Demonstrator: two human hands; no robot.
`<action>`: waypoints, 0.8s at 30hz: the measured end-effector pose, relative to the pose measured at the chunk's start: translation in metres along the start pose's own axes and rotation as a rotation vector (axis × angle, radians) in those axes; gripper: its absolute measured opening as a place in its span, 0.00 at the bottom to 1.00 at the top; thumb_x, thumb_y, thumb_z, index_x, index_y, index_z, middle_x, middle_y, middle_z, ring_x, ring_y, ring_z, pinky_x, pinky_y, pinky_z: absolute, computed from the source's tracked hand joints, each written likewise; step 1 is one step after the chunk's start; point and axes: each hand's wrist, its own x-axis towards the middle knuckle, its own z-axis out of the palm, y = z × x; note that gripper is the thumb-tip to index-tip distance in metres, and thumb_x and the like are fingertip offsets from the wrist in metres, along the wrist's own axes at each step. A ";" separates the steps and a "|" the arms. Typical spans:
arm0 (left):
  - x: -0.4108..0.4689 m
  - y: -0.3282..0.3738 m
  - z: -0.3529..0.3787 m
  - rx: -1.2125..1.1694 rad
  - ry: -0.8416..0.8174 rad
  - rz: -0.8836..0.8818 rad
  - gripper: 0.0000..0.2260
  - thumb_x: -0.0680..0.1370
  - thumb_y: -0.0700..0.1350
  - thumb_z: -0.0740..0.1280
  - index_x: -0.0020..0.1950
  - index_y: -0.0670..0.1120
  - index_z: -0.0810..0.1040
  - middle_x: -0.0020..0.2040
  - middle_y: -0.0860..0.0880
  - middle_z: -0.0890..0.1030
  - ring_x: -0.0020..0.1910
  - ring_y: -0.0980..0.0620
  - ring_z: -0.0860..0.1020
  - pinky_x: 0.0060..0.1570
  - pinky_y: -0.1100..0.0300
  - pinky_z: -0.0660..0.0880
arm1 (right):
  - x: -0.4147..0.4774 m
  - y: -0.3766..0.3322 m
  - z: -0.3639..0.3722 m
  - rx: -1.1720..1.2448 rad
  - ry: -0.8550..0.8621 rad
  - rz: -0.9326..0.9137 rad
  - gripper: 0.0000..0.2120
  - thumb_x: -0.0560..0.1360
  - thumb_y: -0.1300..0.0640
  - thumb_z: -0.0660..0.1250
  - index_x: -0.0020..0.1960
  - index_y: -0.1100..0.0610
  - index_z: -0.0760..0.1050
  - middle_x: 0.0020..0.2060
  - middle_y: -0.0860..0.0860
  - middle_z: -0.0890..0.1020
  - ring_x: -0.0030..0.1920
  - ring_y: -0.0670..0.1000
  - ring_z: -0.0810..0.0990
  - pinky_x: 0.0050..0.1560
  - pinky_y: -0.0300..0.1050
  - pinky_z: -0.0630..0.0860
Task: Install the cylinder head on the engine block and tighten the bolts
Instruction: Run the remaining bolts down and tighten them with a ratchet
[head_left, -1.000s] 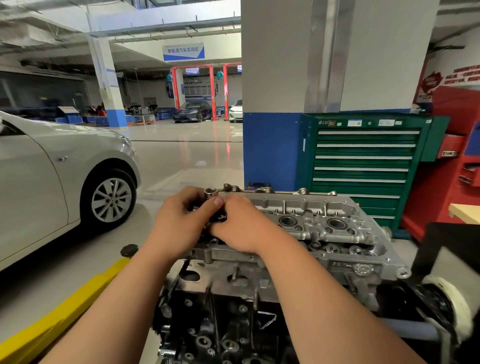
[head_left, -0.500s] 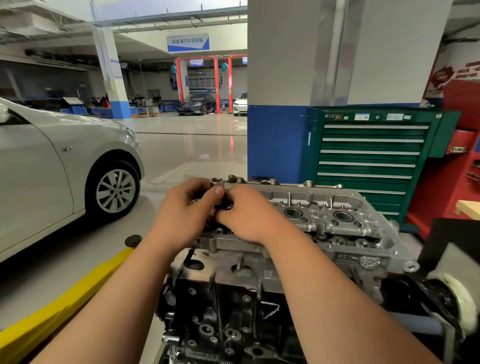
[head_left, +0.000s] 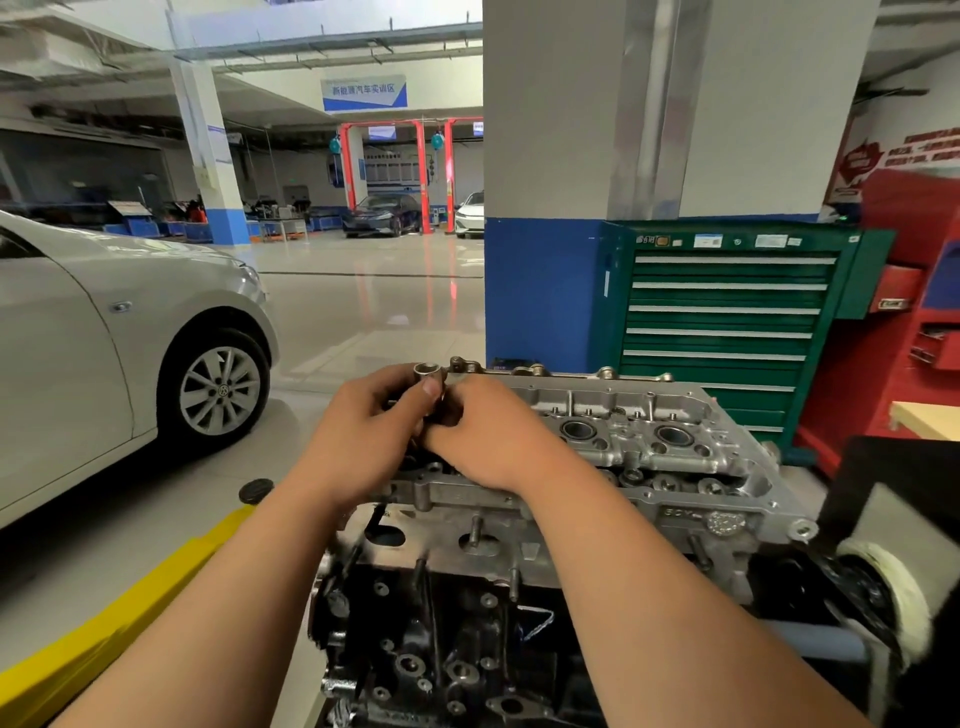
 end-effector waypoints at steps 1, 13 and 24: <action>0.000 0.000 0.000 -0.026 -0.016 -0.017 0.09 0.81 0.46 0.63 0.48 0.48 0.82 0.44 0.48 0.84 0.46 0.46 0.81 0.46 0.51 0.77 | 0.000 0.000 0.000 0.006 0.008 -0.015 0.07 0.72 0.53 0.67 0.36 0.53 0.75 0.28 0.46 0.77 0.29 0.42 0.73 0.29 0.38 0.67; 0.006 -0.002 0.012 0.144 0.227 0.018 0.16 0.72 0.49 0.74 0.33 0.45 0.70 0.24 0.57 0.71 0.24 0.60 0.67 0.25 0.69 0.64 | 0.002 0.000 0.000 0.060 -0.009 0.011 0.06 0.71 0.60 0.65 0.45 0.53 0.79 0.31 0.49 0.80 0.28 0.45 0.73 0.27 0.39 0.67; 0.005 0.000 0.005 0.018 -0.003 -0.035 0.06 0.79 0.47 0.65 0.51 0.48 0.81 0.44 0.51 0.84 0.42 0.58 0.80 0.39 0.71 0.73 | 0.004 0.002 0.001 0.080 -0.016 0.010 0.04 0.74 0.55 0.67 0.47 0.52 0.79 0.38 0.49 0.83 0.39 0.49 0.80 0.40 0.46 0.78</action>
